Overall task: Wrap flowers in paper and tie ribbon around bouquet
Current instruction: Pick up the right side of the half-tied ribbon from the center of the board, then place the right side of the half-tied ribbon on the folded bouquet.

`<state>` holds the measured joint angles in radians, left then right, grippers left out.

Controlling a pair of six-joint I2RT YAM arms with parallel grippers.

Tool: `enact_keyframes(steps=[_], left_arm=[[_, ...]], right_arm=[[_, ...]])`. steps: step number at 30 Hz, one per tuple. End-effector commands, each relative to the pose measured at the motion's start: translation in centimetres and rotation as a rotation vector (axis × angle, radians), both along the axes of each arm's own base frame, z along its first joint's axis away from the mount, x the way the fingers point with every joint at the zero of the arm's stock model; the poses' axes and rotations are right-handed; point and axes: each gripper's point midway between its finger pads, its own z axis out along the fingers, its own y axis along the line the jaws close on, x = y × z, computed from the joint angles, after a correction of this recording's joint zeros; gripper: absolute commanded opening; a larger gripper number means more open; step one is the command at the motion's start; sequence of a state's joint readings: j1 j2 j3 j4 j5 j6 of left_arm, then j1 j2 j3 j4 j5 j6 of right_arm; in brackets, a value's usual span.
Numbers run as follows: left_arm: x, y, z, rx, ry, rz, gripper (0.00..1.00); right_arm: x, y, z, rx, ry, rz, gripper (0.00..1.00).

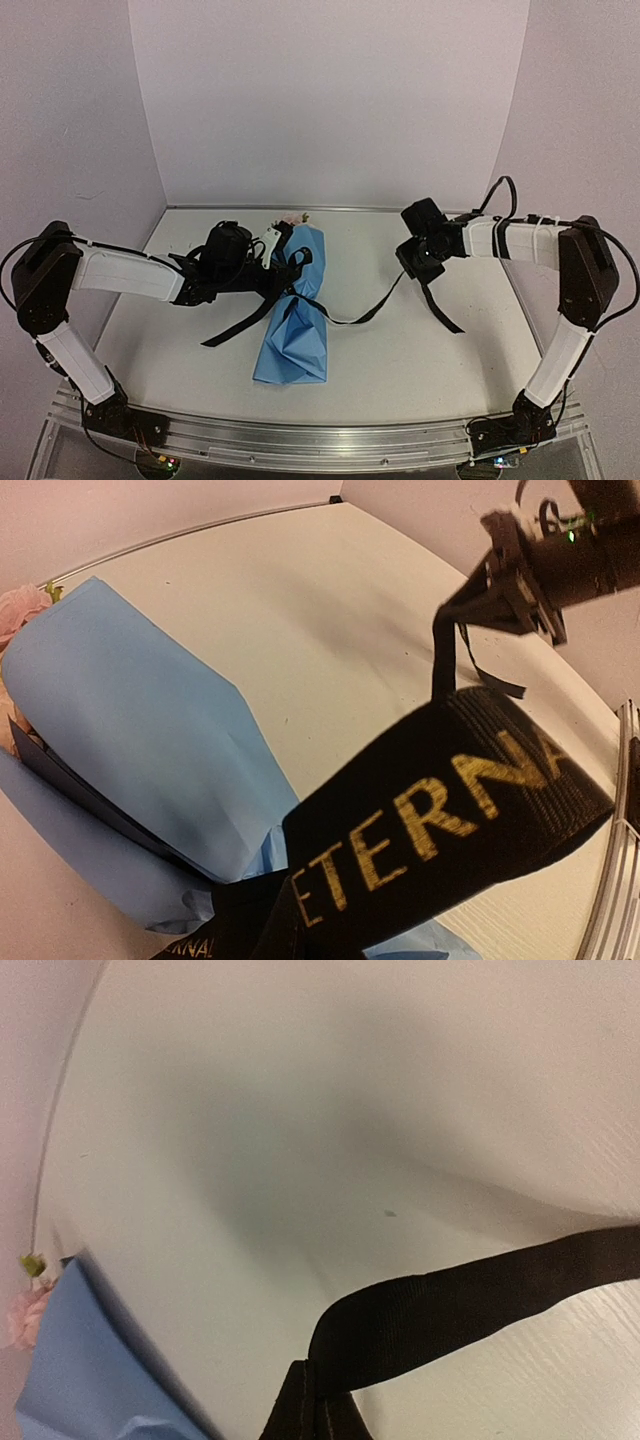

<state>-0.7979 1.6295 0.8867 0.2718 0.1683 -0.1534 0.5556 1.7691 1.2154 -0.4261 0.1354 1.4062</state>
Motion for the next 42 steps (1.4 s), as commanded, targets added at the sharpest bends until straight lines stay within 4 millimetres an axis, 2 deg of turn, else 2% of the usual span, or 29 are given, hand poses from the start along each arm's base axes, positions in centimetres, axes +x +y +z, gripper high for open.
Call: enact_keyframes(steps=[1,5,7,9,13,16,21,25,30,35,42], left_arm=[[-0.4,-0.4,2.5,-0.051,-0.057,-0.037,0.00],[-0.6,-0.5,2.3,-0.049,-0.053,-0.049,0.00],[-0.7,-0.5,2.3,-0.051,-0.055,-0.055,0.00],[-0.7,-0.5,2.3,-0.052,-0.058,-0.052,0.00],[-0.6,-0.5,1.8,-0.048,-0.049,-0.053,0.00],[-0.8,-0.5,1.5,-0.045,-0.043,-0.060,0.00],[-0.9,-0.4,1.1,-0.040,-0.040,-0.059,0.00],[-0.8,-0.4,0.9,-0.038,-0.035,-0.058,0.00],[-0.9,-0.3,0.7,-0.044,-0.032,-0.053,0.00],[-1.0,-0.1,0.6,-0.050,-0.032,-0.052,0.00],[-1.2,0.4,0.4,-0.067,-0.040,-0.033,0.00]], right_arm=[[4.1,3.5,6.2,-0.107,-0.168,0.238,0.00],[5.8,11.1,11.4,-0.102,-0.314,0.478,0.00],[5.6,15.5,13.5,-0.071,-0.373,0.604,0.00],[5.0,19.0,14.4,-0.024,-0.403,0.705,0.00],[2.7,23.9,16.4,0.039,-0.476,0.875,0.00],[1.5,26.3,17.3,0.116,-0.515,0.954,0.00],[0.3,29.4,17.2,0.234,-0.511,1.060,0.00],[-1.4,31.0,16.5,0.253,-0.497,1.126,0.00],[-2.1,30.8,13.9,0.253,-0.433,1.146,0.03],[-2.9,31.3,13.2,0.277,-0.408,1.174,0.06],[-3.0,30.5,12.6,0.245,-0.399,1.158,0.27]])
